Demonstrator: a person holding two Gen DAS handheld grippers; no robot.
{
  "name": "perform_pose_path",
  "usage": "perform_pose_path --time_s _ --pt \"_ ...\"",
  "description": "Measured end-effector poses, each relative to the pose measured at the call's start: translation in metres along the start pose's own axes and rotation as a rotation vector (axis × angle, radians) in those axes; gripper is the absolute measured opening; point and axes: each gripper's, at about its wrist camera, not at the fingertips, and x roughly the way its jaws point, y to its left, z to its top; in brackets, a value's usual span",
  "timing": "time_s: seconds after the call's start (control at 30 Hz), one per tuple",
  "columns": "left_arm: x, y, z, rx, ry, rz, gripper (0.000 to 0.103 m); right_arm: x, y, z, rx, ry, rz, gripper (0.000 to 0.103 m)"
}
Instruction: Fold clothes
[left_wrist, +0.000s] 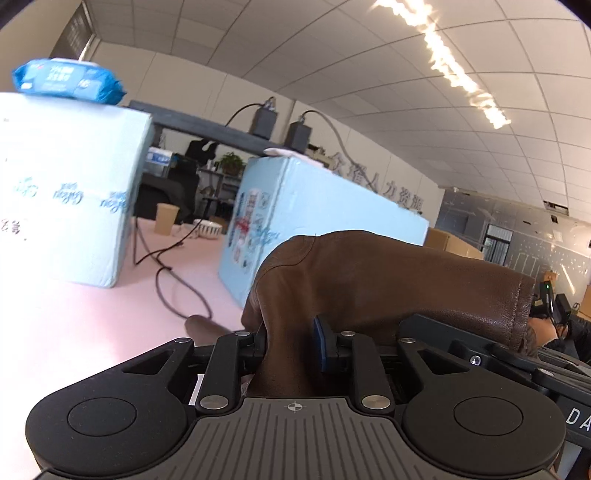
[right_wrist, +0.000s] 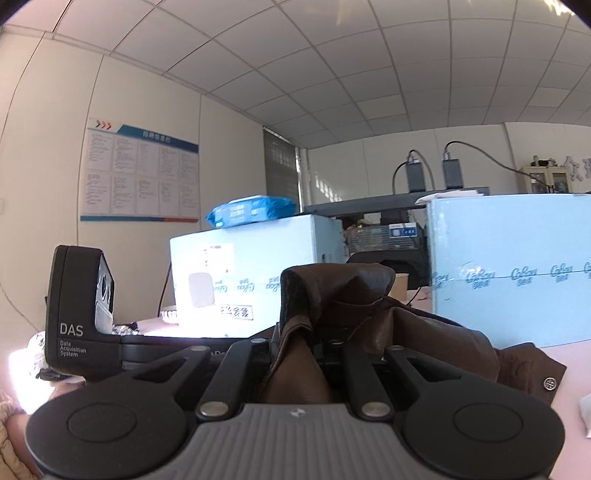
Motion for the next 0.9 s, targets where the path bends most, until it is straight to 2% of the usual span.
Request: perform_pose_path --time_s 0.1,0.17,0.23,0.27,0.3,0.33,0.37,0.43,0.47,0.53,0.6,0.67,0.7,0.73,0.8,0.87,0.9 --pt "-0.034 0.057 0.004 -0.162 0.007 0.062 0.039 0.019 0.032 -0.012 -0.004 0.065 0.114 0.011" --pt "-0.058 0.091 0.008 -0.257 -0.005 0.102 0.039 0.029 0.052 -0.02 -0.025 0.097 0.152 0.011" --pt "-0.075 0.102 0.012 -0.25 -0.007 0.124 0.044 0.039 0.077 -0.03 -0.074 0.129 0.179 0.014" --pt "-0.083 0.105 0.015 -0.232 -0.003 0.129 0.048 0.044 0.085 -0.033 -0.091 0.159 0.204 0.02" --pt "-0.092 0.109 0.017 -0.214 0.002 0.133 0.06 0.048 0.091 -0.037 -0.096 0.192 0.245 0.027" --pt "-0.095 0.109 0.019 -0.199 0.015 0.113 0.077 0.053 0.096 -0.04 -0.097 0.226 0.29 0.04" --pt "-0.097 0.108 0.021 -0.193 0.03 0.087 0.081 0.057 0.099 -0.041 -0.087 0.255 0.342 0.056" --pt "-0.097 0.105 0.024 -0.197 0.068 0.006 0.087 0.058 0.1 -0.047 -0.048 0.281 0.431 0.074" --pt "-0.096 0.103 0.024 -0.201 0.084 -0.027 0.088 0.056 0.098 -0.048 -0.026 0.274 0.455 0.081" --pt "-0.091 0.096 0.025 -0.2 0.123 -0.082 0.093 0.039 0.083 -0.044 0.044 0.22 0.535 0.084" --pt "-0.086 0.087 0.026 -0.188 0.155 -0.122 0.094 0.02 0.057 -0.037 0.12 0.17 0.605 0.09" --pt "-0.075 0.077 0.031 -0.162 0.192 -0.156 0.096 -0.005 0.024 -0.029 0.204 0.1 0.633 0.1" --pt "-0.068 0.071 0.034 -0.145 0.216 -0.165 0.098 -0.016 0.008 -0.026 0.227 0.051 0.598 0.1" --pt "-0.062 0.067 0.035 -0.136 0.241 -0.163 0.099 -0.035 -0.011 -0.024 0.25 -0.024 0.532 0.102" --pt "-0.05 0.062 0.035 -0.132 0.279 -0.15 0.099 -0.057 -0.045 -0.021 0.279 -0.095 0.379 0.103" --pt "-0.042 0.056 0.035 -0.15 0.314 -0.128 0.099 -0.067 -0.077 -0.021 0.356 -0.066 0.232 0.103" --pt "-0.042 0.054 0.035 -0.151 0.323 -0.125 0.099 -0.068 -0.098 -0.023 0.441 -0.028 0.166 0.103"
